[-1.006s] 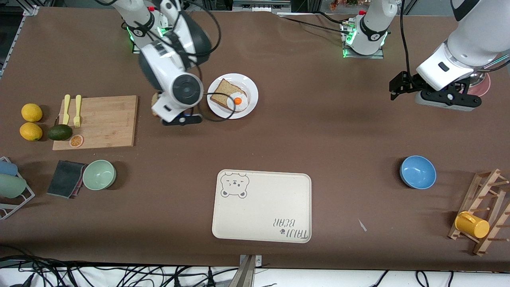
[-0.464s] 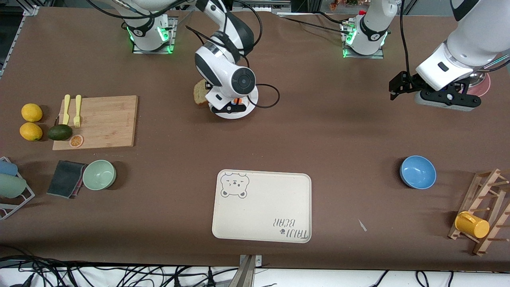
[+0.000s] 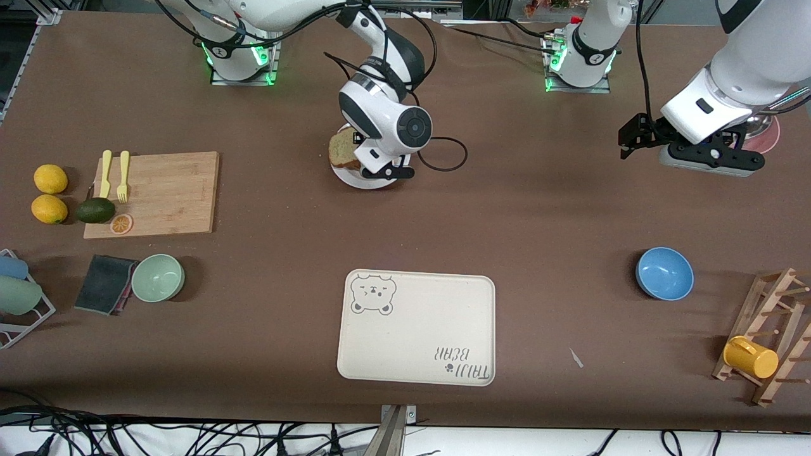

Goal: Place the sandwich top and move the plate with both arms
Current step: 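Lift the bread slice and carry it over the egg plate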

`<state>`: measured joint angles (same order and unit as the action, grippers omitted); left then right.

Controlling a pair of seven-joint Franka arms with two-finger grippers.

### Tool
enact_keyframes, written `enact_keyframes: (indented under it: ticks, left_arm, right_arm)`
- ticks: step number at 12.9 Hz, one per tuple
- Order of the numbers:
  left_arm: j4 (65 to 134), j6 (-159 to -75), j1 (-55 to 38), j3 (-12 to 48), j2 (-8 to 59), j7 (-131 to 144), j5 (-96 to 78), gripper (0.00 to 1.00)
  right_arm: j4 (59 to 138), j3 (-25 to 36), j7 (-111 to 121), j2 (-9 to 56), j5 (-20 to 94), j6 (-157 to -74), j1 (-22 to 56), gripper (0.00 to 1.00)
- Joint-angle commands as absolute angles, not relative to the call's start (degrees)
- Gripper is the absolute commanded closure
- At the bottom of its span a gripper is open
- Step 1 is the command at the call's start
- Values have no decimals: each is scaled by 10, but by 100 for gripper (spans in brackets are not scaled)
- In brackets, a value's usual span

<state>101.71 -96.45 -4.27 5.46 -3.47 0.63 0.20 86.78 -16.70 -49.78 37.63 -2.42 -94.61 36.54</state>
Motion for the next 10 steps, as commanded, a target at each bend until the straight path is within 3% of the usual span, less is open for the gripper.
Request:
enact_keyframes:
  ticks: [1, 6, 7, 10]
  left_arm:
    - [1002, -954, -40, 60, -31, 12, 17, 0]
    - [1002, -954, -40, 60, -31, 12, 17, 0]
    - [1002, -954, -40, 60, -31, 12, 17, 0]
    - [1002, -954, -40, 61, -31, 12, 18, 0]
  right_arm:
    - [810, -163, -519, 412, -15, -937, 383, 100]
    - [809, -163, -523, 427, -18, -937, 385, 100]
    - [809, -163, -525, 428, -17, -941, 385, 2]
    - [806, -163, -523, 422, -16, -944, 383, 0]
